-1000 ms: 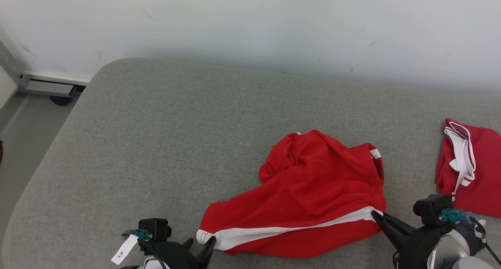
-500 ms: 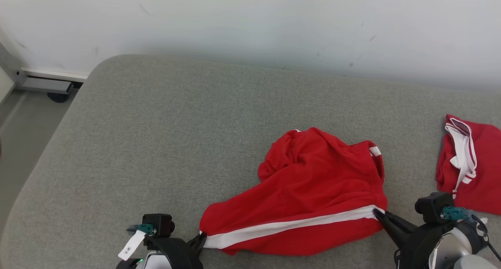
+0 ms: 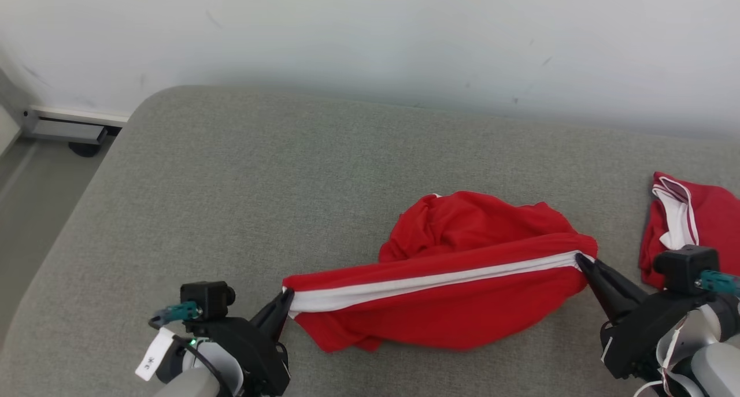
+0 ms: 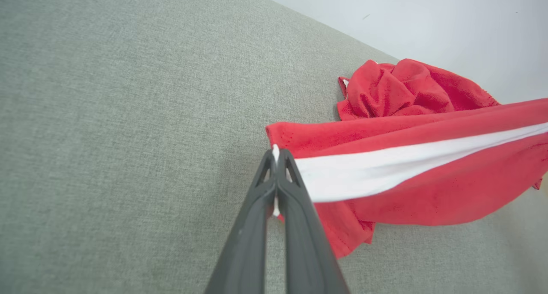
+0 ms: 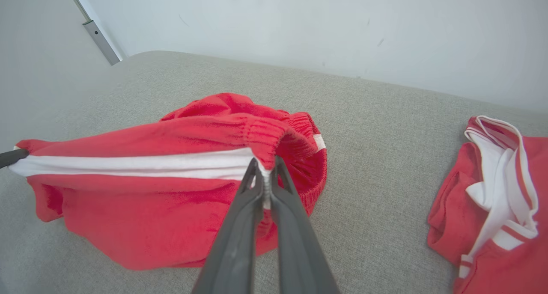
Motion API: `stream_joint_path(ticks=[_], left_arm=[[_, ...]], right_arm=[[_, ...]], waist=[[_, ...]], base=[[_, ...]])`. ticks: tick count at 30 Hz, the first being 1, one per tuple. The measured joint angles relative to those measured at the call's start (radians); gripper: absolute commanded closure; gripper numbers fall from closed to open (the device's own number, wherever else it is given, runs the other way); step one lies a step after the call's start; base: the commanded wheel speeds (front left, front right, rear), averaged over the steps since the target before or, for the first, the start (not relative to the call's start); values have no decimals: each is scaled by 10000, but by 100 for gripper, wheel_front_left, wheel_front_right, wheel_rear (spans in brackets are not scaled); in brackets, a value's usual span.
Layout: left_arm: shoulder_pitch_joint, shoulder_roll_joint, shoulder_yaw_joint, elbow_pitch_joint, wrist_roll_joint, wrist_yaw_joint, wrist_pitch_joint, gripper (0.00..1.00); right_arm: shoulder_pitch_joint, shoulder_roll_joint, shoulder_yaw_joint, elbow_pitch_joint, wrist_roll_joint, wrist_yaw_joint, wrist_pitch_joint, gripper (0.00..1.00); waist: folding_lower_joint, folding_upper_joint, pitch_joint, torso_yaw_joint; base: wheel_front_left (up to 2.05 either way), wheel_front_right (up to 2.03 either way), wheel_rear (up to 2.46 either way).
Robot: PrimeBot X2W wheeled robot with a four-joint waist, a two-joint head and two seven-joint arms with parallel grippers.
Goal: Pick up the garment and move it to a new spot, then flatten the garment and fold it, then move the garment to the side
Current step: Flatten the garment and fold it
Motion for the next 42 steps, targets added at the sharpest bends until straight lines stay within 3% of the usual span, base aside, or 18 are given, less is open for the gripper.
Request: stream_joint_path(ticks=[3,8,14,19,21,24,25,27,29,32,35,42], left_arm=[[-37,188,186,-387,-31,-157,-104,100],[-329,537,100,-633,90,-318,-25,100],[-1721,857,303,-639,42,-713,777,100],[-4121,1164,928,159,-163,-844,1657,100],[-5285,1231,930,575,36,-897,2084,100],[-7162,959,1340,1110,42,-909,2284,100],[-7728,851,1413,1172,138,-903,2339,100],[-8742,748,1615,1160,477,-894,2236,100],[-9499,711,2004,1003,481,-888,1902,100],[-9814,991,2092,313,654,-920,1513,100],[-8936,1193,2075,92,648,-940,1016,100],[-5121,1072,1158,428,575,-1018,173,100]], right_arm=[[-219,134,278,81,-8,42,94,100],[-1214,949,892,374,138,368,598,100],[-2724,1745,886,1469,867,476,1392,100],[-5838,2464,639,3373,1110,418,2290,100],[-7419,2709,552,4257,938,161,2531,100],[-9872,3124,-12,5315,646,-518,2318,100],[-10577,3168,-25,5463,430,-571,2163,100],[-11824,3279,-109,5528,165,-554,1678,100],[-12598,3304,-219,5177,165,-270,1177,100],[-12602,3195,-173,4498,167,280,784,100],[-11772,2951,132,4560,169,978,437,100],[-8414,2585,734,5125,228,1179,-341,100]], waist=[[0,0,-40,-119],[0,0,-65,-494],[-1,0,126,-1168],[0,0,635,-1684],[1,1,896,-1864],[2,1,1324,-2093],[2,1,1472,-2157],[2,1,1780,-2262],[2,0,2093,-2335],[0,0,2568,-2373],[1,1,3002,-2354],[1,2,3198,-2196]], base=[[0,0,0],[0,0,0],[0,0,0],[0,0,0],[0,0,0],[0,0,0],[0,0,0],[0,0,0],[0,0,0],[0,0,0],[0,0,0],[0,0,0]])
